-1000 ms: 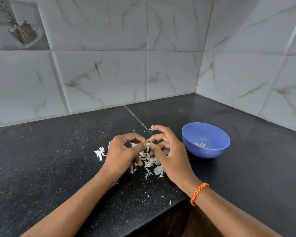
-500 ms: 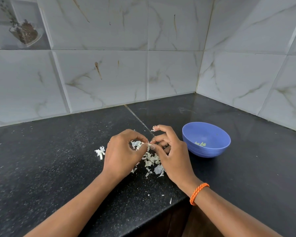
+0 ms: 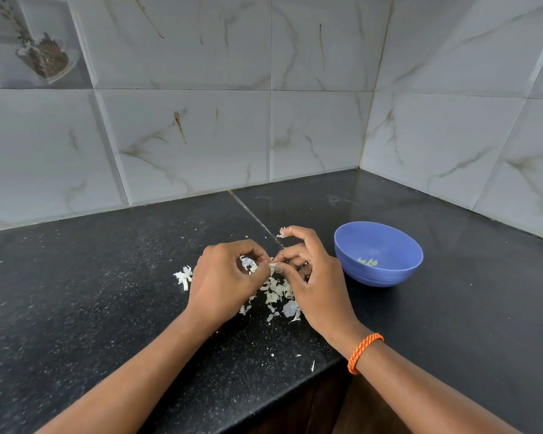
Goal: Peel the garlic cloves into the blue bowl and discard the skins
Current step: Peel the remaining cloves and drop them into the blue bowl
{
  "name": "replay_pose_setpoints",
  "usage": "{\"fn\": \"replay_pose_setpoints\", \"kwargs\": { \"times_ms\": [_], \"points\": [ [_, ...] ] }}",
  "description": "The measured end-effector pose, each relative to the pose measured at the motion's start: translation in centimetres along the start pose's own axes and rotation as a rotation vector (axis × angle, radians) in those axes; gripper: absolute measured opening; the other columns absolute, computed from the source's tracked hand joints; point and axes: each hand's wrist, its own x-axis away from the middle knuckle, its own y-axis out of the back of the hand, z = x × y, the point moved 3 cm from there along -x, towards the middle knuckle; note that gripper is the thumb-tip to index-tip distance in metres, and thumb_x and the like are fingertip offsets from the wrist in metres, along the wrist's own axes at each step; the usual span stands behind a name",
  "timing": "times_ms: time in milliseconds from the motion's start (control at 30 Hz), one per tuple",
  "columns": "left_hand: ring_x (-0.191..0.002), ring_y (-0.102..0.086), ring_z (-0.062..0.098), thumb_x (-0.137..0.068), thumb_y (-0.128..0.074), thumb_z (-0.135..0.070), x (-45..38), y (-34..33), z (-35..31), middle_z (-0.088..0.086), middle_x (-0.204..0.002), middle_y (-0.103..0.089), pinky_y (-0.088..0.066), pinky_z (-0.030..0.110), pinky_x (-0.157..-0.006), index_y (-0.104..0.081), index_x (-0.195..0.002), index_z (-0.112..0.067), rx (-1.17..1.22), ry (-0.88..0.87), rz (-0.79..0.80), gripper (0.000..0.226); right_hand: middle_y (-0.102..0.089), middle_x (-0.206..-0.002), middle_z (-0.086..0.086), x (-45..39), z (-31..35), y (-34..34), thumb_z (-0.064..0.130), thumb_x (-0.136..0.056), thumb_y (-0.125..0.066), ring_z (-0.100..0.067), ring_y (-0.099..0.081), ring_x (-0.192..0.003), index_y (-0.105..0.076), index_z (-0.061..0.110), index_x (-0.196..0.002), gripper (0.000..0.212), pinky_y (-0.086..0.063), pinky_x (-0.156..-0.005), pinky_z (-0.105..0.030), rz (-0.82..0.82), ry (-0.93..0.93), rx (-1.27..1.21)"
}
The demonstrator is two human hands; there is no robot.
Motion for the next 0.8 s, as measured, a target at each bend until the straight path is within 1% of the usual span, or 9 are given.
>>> {"fn": "replay_pose_setpoints", "kwargs": {
  "times_ms": [100,167,267,367,467,567,633,733,800],
  "points": [
    [-0.044,-0.064,0.015,-0.091,-0.077,-0.032,0.0,0.0,-0.2,-0.015,-0.053,-0.066,-0.058,0.044,-0.056,-0.072,-0.079,-0.032,-0.023,-0.007,0.010,0.013,-0.075,-0.095,0.013,0.1,0.0,0.1,0.010,-0.094,-0.081,-0.009,-0.074,-0.086,-0.056,0.025,-0.140,0.054,-0.056,-0.069,-0.019,-0.007,0.005,-0.008],
    [-0.043,-0.062,0.012,-0.091,-0.076,-0.034,0.0,-0.1,-0.3,-0.016,-0.054,-0.066,-0.056,0.041,-0.054,-0.071,-0.079,-0.031,-0.012,-0.019,0.015,0.013,-0.075,-0.095,0.013,0.1,0.2,0.1,0.009,-0.094,-0.081,-0.007,-0.074,-0.087,-0.057,0.024,-0.139,0.053,-0.055,-0.069,-0.018,-0.016,0.007,-0.018],
    [-0.040,-0.059,0.015,-0.092,-0.074,-0.038,0.1,-0.2,-0.1,-0.006,-0.050,-0.064,-0.051,0.035,-0.052,-0.068,-0.079,-0.030,0.008,-0.026,-0.003,0.016,-0.074,-0.091,0.012,0.2,0.5,0.1,0.010,-0.093,-0.082,-0.009,-0.074,-0.085,-0.059,0.023,-0.135,0.050,-0.054,-0.067,-0.018,-0.023,0.024,-0.029],
    [-0.039,-0.058,0.010,-0.095,-0.076,-0.025,0.2,-0.5,-0.2,-0.002,-0.048,-0.064,-0.048,0.029,-0.051,-0.068,-0.081,-0.028,0.058,-0.013,-0.021,0.016,-0.068,-0.088,0.015,0.6,1.0,0.0,0.009,-0.094,-0.080,-0.010,-0.071,-0.082,-0.057,0.027,-0.131,0.048,-0.054,-0.065,-0.019,-0.041,0.084,0.033],
    [-0.040,-0.062,0.011,-0.097,-0.075,-0.018,0.5,-0.8,-0.5,-0.004,-0.050,-0.064,-0.049,0.027,-0.051,-0.071,-0.084,-0.023,0.123,0.018,-0.038,0.015,-0.058,-0.088,0.020,1.2,1.5,-0.3,0.005,-0.091,-0.080,-0.007,-0.065,-0.079,-0.052,0.030,-0.132,0.055,-0.058,-0.066,-0.028,-0.091,0.170,0.157],
    [-0.042,-0.065,0.018,-0.099,-0.073,-0.015,0.8,-1.1,-0.5,-0.001,-0.052,-0.065,-0.050,0.029,-0.050,-0.072,-0.085,-0.020,0.249,0.070,-0.035,0.015,-0.052,-0.090,0.023,1.6,2.0,-0.4,0.007,-0.089,-0.080,-0.004,-0.060,-0.078,-0.049,0.032,-0.133,0.059,-0.059,-0.065,-0.033,-0.157,0.213,0.266],
    [-0.043,-0.065,0.020,-0.099,-0.073,-0.014,0.8,-1.3,-0.6,-0.003,-0.055,-0.066,-0.051,0.032,-0.050,-0.072,-0.085,-0.017,0.292,0.080,-0.017,0.014,-0.057,-0.091,0.021,1.5,2.0,-0.2,0.011,-0.091,-0.079,-0.004,-0.062,-0.079,-0.048,0.032,-0.133,0.056,-0.059,-0.064,-0.034,-0.195,0.199,0.274],
    [-0.044,-0.065,0.022,-0.099,-0.073,-0.014,0.8,-1.4,-0.8,-0.002,-0.056,-0.066,-0.052,0.035,-0.049,-0.071,-0.085,-0.016,0.307,0.080,0.006,0.014,-0.066,-0.092,0.015,1.2,1.8,0.2,0.010,-0.093,-0.079,-0.006,-0.066,-0.079,-0.048,0.033,-0.131,0.054,-0.058,-0.066,-0.033,-0.216,0.141,0.214],
    [-0.047,-0.067,0.024,-0.099,-0.072,-0.013,0.7,-1.4,-0.6,-0.004,-0.064,-0.067,-0.053,0.038,-0.048,-0.070,-0.087,-0.015,0.325,0.093,0.006,0.013,-0.070,-0.095,0.015,1.1,1.8,0.3,0.011,-0.095,-0.079,-0.005,-0.070,-0.083,-0.050,0.032,-0.130,0.051,-0.059,-0.068,-0.031,-0.211,0.119,0.162]
  ]
}}
